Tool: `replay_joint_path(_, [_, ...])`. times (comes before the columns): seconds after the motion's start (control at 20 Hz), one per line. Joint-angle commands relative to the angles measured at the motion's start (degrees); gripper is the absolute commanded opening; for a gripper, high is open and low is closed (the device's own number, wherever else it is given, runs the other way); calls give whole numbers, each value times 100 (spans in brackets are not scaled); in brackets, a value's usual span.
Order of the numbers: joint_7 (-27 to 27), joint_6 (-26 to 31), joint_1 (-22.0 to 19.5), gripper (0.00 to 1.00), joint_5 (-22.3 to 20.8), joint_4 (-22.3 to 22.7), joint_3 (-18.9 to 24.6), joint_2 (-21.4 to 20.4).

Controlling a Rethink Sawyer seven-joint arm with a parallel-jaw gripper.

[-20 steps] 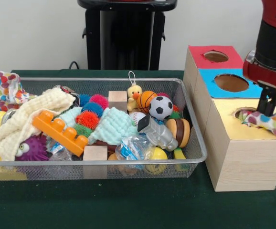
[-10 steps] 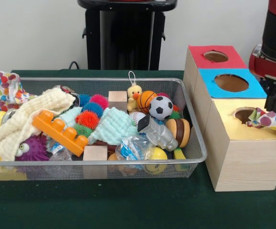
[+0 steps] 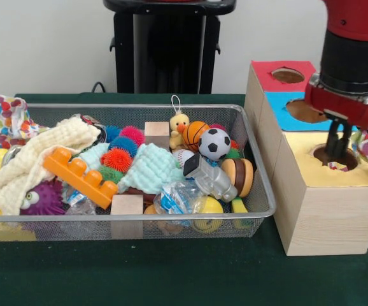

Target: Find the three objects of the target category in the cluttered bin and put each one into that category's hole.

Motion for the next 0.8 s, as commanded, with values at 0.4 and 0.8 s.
replay_joint_path(0.4, [-407,-845,-476,0,-1013,1531,1098,-241])
replay_joint_path(0.8, [-221,-830,-544,0,-1328,1569,1220,-319])
